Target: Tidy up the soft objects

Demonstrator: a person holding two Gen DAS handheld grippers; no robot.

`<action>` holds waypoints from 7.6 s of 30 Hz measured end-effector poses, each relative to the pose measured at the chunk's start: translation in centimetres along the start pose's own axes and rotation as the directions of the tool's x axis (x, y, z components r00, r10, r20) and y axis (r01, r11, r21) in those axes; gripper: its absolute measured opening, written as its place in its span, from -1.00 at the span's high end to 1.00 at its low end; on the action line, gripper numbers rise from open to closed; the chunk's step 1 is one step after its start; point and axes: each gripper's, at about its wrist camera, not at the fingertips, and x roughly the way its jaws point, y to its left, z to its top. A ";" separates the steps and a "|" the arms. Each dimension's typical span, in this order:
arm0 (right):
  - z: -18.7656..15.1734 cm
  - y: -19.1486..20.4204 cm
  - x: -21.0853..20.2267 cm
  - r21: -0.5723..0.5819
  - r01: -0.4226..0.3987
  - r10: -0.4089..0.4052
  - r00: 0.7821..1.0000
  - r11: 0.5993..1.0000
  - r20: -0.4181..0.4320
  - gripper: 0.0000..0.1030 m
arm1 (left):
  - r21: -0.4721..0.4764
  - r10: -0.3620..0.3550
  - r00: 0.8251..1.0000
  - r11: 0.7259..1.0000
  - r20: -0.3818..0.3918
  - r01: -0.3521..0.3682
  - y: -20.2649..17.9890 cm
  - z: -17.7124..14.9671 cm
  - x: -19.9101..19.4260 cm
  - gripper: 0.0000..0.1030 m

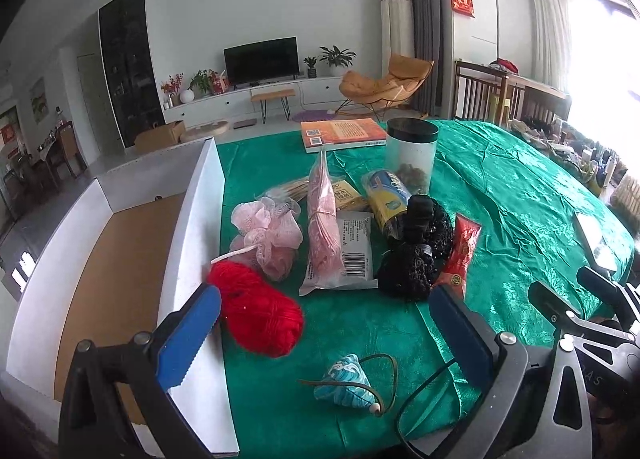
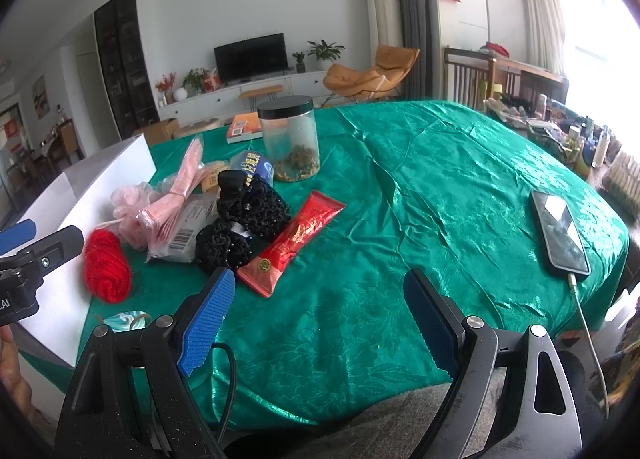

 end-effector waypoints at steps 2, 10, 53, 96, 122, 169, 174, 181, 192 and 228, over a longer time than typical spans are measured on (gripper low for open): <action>0.0 0.0 0.0 0.001 0.000 0.000 1.000 1.000 0.000 -0.72 | 0.000 0.002 1.000 1.000 -0.003 -0.002 -0.1 -0.1 0.0 -1.00; 0.0 0.0 0.1 0.003 -0.001 0.001 1.000 1.000 -0.001 -0.72 | -0.002 0.001 1.000 1.000 -0.011 -0.001 0.0 -0.2 0.1 -1.00; -0.7 0.1 0.1 0.028 -0.014 0.015 1.000 1.000 -0.017 -0.72 | 0.073 -0.010 1.000 0.997 -0.027 0.012 3.3 0.3 3.7 -1.00; -0.3 -1.1 -0.3 0.090 -0.033 0.036 0.999 0.995 -0.024 -0.72 | -0.022 -0.072 0.933 0.997 -0.353 0.068 0.4 -8.0 9.1 -1.00; 0.9 -5.4 3.5 0.300 -0.114 0.162 0.977 0.947 -0.140 -0.72 | -0.019 -0.258 0.919 0.964 -0.297 0.264 1.0 -7.2 7.4 0.13; 9.8 24.5 6.6 -0.028 -0.683 0.622 0.682 0.730 -0.385 -0.40 | -0.368 0.158 0.981 0.910 -0.112 -0.188 27.2 -4.2 -1.7 -1.00; 8.4 14.7 7.4 -0.075 -0.413 0.380 0.884 0.908 -0.271 -0.48 | -0.293 -0.056 0.998 0.955 -0.032 0.044 19.3 -1.2 -0.8 -1.00; 5.1 1.7 9.6 0.001 -0.028 0.027 0.966 1.000 -0.256 -0.49 | -0.121 -0.335 0.936 0.939 -0.105 0.322 4.7 -0.7 3.8 -1.00; 3.7 -3.0 10.7 0.049 0.158 -0.138 0.950 0.986 -0.280 -0.49 | 0.001 -0.280 0.921 0.957 -0.269 0.291 -2.6 -3.9 10.8 -1.00; 1.7 -3.1 12.2 0.062 0.212 -0.171 0.901 0.975 -0.398 -0.66 | 0.070 -0.176 0.949 0.977 -0.263 0.201 -2.8 -6.0 12.1 -1.00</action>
